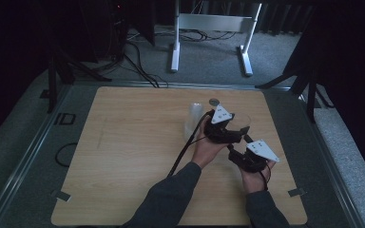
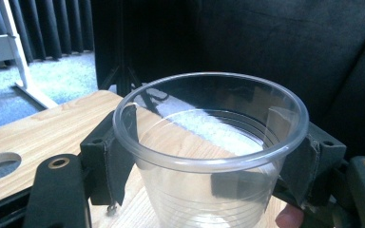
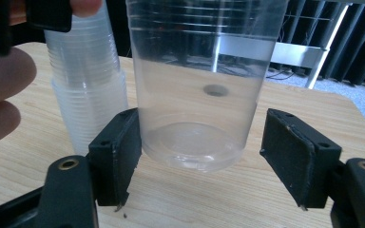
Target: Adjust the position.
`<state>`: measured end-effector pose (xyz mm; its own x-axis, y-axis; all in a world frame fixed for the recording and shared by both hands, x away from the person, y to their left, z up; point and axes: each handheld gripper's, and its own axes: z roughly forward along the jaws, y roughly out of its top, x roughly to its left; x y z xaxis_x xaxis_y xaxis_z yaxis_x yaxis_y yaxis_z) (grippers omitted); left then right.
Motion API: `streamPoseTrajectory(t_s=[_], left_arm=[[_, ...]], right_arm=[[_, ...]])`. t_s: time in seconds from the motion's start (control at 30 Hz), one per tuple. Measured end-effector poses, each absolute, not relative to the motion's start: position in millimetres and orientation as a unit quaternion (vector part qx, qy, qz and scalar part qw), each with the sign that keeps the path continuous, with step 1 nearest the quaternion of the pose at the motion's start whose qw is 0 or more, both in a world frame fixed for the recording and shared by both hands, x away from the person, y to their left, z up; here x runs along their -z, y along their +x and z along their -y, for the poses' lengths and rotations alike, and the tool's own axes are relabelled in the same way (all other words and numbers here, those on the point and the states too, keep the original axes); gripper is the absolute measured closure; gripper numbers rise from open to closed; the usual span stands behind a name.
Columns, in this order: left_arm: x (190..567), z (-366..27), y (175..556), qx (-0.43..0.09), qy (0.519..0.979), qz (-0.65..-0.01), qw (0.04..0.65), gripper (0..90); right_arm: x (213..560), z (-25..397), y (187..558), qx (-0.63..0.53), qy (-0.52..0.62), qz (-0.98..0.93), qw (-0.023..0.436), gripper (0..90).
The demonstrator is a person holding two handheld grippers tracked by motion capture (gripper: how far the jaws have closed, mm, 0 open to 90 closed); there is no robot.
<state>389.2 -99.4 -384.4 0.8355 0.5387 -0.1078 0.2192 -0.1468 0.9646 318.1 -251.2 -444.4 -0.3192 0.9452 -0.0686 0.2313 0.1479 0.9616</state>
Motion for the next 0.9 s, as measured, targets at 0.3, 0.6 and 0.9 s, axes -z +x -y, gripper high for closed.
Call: streamPoseTrajectory(t_s=[0.3, 0.6, 0.9], left_arm=[[384.6, 97.9, 387.4, -0.137, 0.744, -0.248, 0.605, 27.9], [386.0, 90.7, 389.2, -0.154, 0.742, -0.254, 0.600, 28.1], [391.8, 83.2, 390.7, -0.172, 0.742, -0.265, 0.591, 28.1]], right_arm=[[443.3, 254.8, 319.8, -0.474, 0.455, -0.657, 0.370, 24.0], [441.5, 255.3, 318.2, -0.475, 0.450, -0.660, 0.370, 20.8], [439.5, 260.7, 313.1, -0.479, 0.443, -0.659, 0.373, 21.0]])
